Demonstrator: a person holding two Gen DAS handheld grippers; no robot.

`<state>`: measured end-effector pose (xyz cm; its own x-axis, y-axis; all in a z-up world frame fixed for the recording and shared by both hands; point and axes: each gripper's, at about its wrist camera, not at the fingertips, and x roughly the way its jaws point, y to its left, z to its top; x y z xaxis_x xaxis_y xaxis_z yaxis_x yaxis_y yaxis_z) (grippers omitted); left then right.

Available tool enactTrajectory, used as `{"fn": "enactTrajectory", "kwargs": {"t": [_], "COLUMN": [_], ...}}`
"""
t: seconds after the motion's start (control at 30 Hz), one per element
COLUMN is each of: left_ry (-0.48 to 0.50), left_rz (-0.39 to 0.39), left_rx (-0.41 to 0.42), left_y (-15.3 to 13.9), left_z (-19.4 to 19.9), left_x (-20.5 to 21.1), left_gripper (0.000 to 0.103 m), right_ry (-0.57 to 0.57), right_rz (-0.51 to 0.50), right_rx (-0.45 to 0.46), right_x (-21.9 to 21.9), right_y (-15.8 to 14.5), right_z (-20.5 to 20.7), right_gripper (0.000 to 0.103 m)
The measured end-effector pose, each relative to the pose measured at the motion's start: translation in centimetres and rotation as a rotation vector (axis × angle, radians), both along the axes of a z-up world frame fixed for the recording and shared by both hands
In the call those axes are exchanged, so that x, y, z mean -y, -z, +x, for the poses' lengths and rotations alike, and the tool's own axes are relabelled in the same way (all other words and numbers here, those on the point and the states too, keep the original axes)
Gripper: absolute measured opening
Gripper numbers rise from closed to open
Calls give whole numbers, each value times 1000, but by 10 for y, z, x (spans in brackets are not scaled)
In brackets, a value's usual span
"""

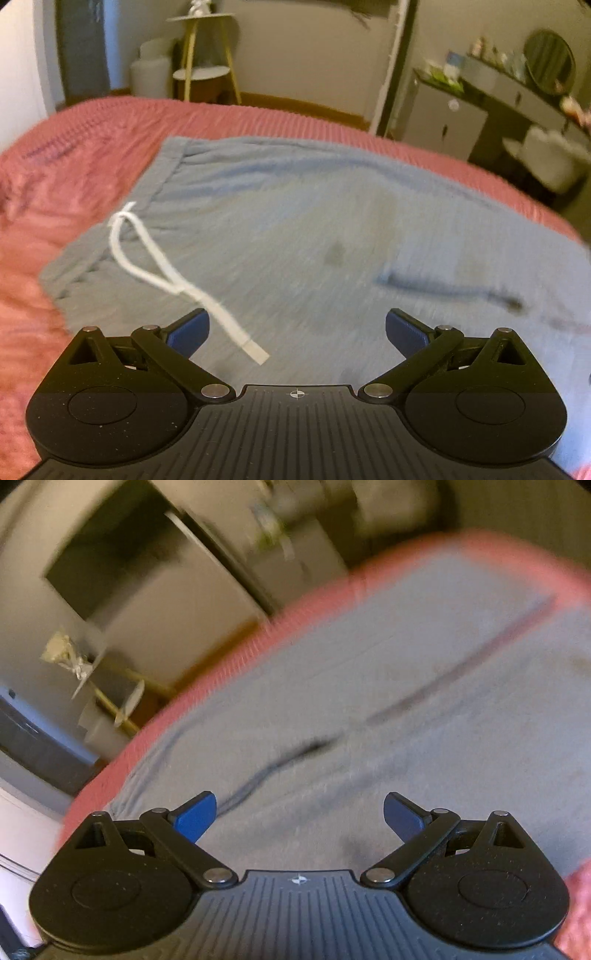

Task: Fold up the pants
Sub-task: 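Reach the right gripper to the pant leg hem and close on it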

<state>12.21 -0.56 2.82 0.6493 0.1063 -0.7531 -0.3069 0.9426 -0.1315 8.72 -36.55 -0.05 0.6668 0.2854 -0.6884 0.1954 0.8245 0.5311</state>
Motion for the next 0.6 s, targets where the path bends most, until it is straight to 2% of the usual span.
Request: {"fn": "enactTrajectory", "kwargs": {"t": [0.03,0.17,0.23,0.3,0.4,0.47,0.6], "left_ry": [-16,-88,-124,-167,-205,-219,-210], "left_rz": [-6,50,72,36,-16,0,63], "left_rx": [8,81,66,55,82,97,111], "left_y": [7,44,60,71,81,88,98], "left_z": [9,28,39,51,62,66,70], "left_x": [0,-14,-25,-36,-49,-53,-50], "left_gripper": [103,103,103,103,103,103,103], "right_ry": [31,73,87,148,234,277,354], "right_rz": [0,-211,-180,-116,-105,-92,-189], "right_rx": [-28,-34,-64,-97,-135,-161,-207], "right_x": [7,23,37,51,66,72,82], "right_y": [3,-5,-4,2,10,18,31], "right_z": [16,87,131,172,237,272,332], "right_gripper": [97,97,96,94,81,80,60]}}
